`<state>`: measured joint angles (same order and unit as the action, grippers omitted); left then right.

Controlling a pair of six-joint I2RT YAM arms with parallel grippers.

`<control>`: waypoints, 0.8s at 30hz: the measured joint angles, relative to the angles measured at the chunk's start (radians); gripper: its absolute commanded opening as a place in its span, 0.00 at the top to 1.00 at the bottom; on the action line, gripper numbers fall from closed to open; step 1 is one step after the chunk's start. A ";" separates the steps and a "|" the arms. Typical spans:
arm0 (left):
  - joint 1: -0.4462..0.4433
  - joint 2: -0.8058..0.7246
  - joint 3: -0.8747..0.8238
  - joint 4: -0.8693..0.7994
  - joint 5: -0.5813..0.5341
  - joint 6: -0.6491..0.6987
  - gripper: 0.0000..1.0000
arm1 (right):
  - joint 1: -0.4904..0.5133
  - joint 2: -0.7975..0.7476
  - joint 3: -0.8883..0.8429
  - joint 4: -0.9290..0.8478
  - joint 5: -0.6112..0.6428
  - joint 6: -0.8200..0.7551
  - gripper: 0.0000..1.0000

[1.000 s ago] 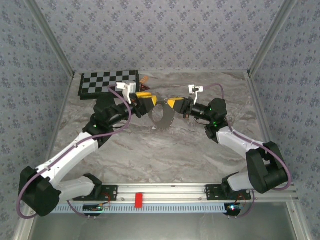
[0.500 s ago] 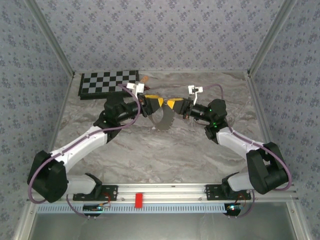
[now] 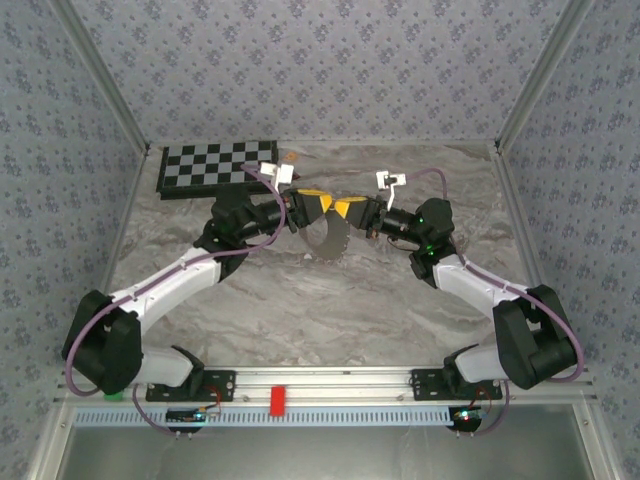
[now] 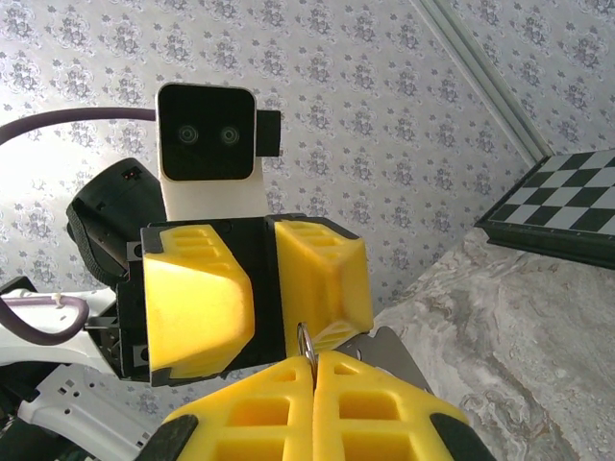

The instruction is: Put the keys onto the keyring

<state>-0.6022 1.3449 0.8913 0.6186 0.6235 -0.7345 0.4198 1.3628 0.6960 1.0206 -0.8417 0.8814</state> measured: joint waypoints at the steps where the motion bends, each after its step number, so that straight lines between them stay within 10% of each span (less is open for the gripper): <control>1: 0.000 0.000 0.000 0.000 0.006 0.000 0.72 | 0.000 0.000 0.000 0.000 0.000 0.000 1.00; 24: -0.020 -0.045 0.021 -0.178 0.019 0.117 0.68 | 0.021 -0.045 -0.011 -0.074 0.052 -0.088 1.00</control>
<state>-0.6220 1.3003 0.9119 0.4408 0.6426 -0.6178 0.4412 1.3178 0.6849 0.9466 -0.7895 0.7933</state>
